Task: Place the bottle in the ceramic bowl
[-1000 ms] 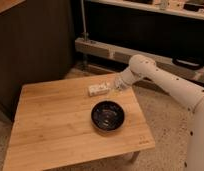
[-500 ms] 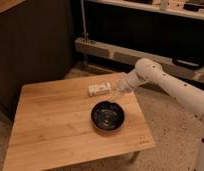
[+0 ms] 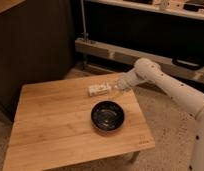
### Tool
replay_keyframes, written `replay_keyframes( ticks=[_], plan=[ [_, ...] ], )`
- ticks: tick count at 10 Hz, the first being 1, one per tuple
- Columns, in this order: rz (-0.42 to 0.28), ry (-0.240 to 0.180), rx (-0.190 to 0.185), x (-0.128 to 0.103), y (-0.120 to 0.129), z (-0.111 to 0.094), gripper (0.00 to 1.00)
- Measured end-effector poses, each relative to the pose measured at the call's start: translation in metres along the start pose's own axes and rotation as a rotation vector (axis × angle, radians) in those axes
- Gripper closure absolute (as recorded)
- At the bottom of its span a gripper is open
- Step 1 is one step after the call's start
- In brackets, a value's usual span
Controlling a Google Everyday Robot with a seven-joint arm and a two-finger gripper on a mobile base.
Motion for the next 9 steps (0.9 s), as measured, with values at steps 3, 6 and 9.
replay_keyframes(
  ticks=[3,6,9],
  plan=[
    [-0.103,-0.045,-0.014,0.008,-0.044,0.013,0.35],
    [-0.159,-0.034,-0.003,0.019,-0.053,0.016,0.35],
    [-0.192,-0.008,0.019,0.033,-0.058,0.024,0.35]
  ],
)
